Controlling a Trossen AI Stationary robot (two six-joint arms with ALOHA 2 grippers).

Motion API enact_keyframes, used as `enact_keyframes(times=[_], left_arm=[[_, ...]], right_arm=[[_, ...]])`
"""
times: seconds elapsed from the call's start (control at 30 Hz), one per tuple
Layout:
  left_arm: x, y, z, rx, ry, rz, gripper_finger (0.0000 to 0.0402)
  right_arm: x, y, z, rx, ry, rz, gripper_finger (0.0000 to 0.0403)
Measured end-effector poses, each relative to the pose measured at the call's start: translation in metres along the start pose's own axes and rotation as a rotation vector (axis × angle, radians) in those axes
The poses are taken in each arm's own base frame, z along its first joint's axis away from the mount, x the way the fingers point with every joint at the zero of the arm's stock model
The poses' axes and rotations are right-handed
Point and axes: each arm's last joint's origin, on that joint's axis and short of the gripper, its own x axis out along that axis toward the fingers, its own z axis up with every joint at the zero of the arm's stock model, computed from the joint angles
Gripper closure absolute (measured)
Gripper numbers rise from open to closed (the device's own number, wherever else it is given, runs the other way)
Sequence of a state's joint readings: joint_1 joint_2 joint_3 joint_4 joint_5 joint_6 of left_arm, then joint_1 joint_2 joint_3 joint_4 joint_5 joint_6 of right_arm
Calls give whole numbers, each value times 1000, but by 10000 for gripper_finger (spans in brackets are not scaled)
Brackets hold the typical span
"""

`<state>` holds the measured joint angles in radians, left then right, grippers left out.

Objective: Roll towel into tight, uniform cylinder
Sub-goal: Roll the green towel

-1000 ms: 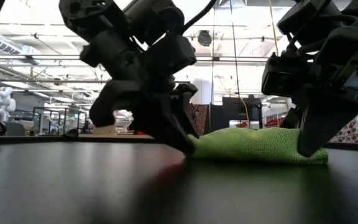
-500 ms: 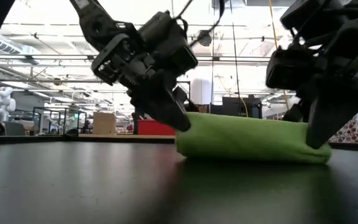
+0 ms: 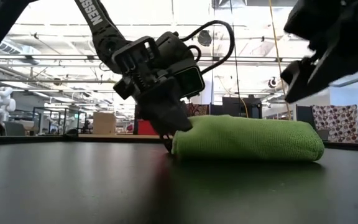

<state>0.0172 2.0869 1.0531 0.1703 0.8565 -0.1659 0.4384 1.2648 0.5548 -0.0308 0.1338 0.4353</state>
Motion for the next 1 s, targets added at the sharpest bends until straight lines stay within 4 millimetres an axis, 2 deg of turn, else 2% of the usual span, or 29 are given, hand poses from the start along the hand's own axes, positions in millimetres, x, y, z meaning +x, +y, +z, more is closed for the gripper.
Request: enact_keyframes(times=[0.1,0.3,0.43,0.57,1.0], left_arm=[[-7,6,1,-81,-10,-24,399],[-19,16,3,-236,-34,-12,399],[-22,19,1,-286,-31,26,400],[-23,20,-1,-331,-23,83,400],[-24,22,-2,-414,-36,192,400]], right_arm=[[0,12,4,-79,-29,-24,186],[19,26,5,-262,-12,-113,184],[32,25,0,-281,5,-203,169],[40,26,-3,-283,5,-207,153],[44,32,-18,-331,35,-289,161]])
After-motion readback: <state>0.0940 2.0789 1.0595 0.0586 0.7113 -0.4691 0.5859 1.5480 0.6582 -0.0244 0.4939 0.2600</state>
